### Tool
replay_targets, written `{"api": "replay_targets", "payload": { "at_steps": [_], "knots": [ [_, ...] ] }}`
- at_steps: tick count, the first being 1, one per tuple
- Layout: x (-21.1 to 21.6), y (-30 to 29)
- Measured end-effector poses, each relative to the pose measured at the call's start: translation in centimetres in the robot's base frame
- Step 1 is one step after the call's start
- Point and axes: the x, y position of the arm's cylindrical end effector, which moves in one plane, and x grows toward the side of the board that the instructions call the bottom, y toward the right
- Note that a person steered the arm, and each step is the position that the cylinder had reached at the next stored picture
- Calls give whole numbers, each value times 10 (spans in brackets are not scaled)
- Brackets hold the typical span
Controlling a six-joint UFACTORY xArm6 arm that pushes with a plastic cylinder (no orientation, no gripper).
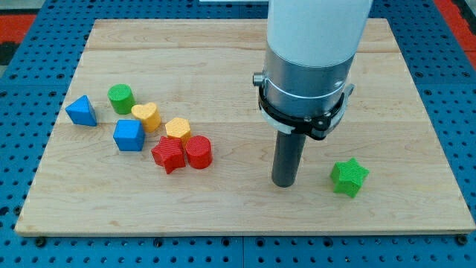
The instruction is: Separate the red blocks
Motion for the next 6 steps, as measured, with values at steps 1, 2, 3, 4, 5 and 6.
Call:
{"api": "replay_targets", "payload": {
  "at_steps": [1,2,3,4,5,6],
  "knots": [
    [3,-20],
    [7,-52],
    [7,-114],
    [-33,-137],
    [-87,-135],
    [-43,-120]
  ]
}}
